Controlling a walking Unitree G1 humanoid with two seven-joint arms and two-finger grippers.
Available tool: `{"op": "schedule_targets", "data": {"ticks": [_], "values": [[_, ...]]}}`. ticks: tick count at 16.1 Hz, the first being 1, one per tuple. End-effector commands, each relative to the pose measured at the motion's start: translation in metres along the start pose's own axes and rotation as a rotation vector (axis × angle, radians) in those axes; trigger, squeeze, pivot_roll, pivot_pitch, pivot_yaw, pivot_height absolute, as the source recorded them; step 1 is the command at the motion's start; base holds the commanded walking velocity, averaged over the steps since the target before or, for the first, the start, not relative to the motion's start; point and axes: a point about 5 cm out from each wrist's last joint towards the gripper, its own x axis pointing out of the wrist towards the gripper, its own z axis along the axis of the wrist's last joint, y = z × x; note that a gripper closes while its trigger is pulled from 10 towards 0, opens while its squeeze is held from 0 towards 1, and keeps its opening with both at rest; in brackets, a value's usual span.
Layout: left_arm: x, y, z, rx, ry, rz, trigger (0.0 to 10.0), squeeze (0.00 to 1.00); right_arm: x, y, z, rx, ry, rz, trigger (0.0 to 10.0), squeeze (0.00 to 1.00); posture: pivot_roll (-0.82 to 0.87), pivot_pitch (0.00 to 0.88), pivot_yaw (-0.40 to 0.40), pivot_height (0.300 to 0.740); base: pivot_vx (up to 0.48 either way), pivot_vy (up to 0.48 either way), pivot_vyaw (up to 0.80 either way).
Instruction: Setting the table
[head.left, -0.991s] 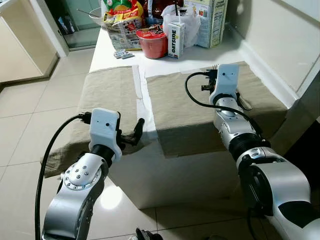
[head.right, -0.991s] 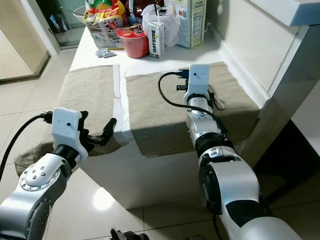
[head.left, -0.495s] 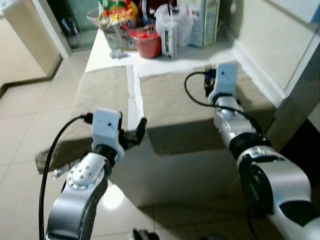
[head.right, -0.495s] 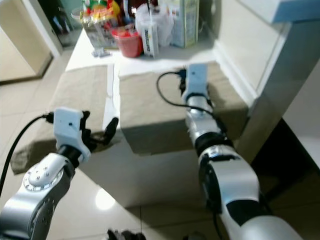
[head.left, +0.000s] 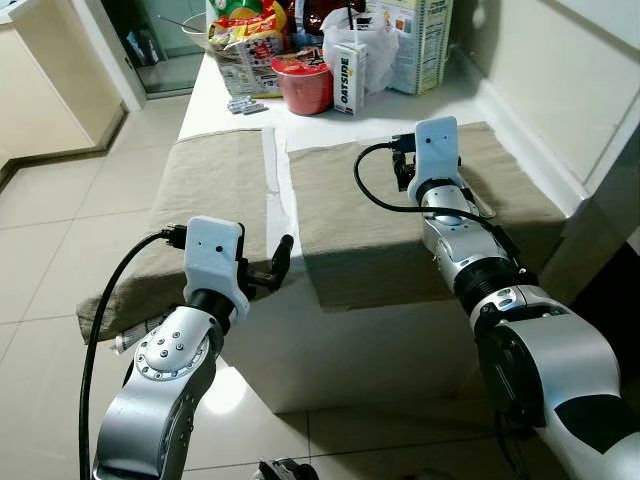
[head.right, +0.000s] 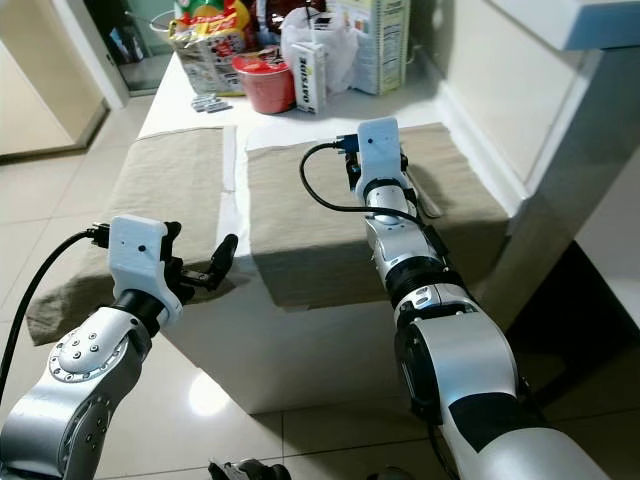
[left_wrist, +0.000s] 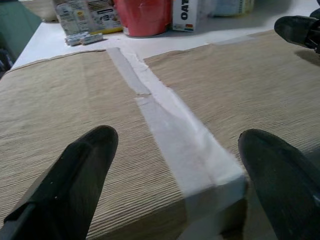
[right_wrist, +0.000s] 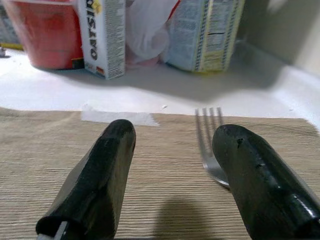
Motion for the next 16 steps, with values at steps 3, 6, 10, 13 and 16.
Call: {"op": "schedule_targets", "data": {"ticks": [3, 6, 10, 13, 16], "values": [[0.001, 0.003, -0.003, 0.005, 0.014, 0.015, 10.0, 0.0, 0.001, -0.008, -0.002, -0.002, 0.032, -0.051, 10.0, 0.0, -0.03, 0.05, 0.144, 0.74, 0.0, 0.0, 0.0], [0.001, 0.003, -0.002, 0.003, 0.011, 0.015, 10.0, 0.0, 0.003, -0.024, 0.001, -0.047, 0.021, -0.1, 10.0, 0.0, -0.04, 0.049, 0.143, 0.74, 0.0, 0.0, 0.0], [0.003, 0.003, -0.002, -0.002, 0.007, 0.013, 10.0, 0.0, 0.003, -0.049, 0.002, -0.083, 0.038, -0.181, 10.0, 0.0, -0.04, 0.049, 0.142, 0.74, 0.0, 0.0, 0.0], [0.003, 0.003, -0.002, 0.002, 0.008, 0.01, 10.0, 0.0, -0.003, -0.057, -0.022, -0.081, 0.147, -0.213, 10.0, 0.0, -0.03, 0.052, 0.147, 0.74, 0.0, 0.0, 0.0], [0.002, 0.003, -0.001, 0.01, 0.008, 0.011, 10.0, 0.0, -0.007, -0.05, -0.034, -0.049, 0.191, -0.19, 10.0, 0.0, -0.03, 0.057, 0.151, 0.74, 0.0, 0.0, 0.0]]}}
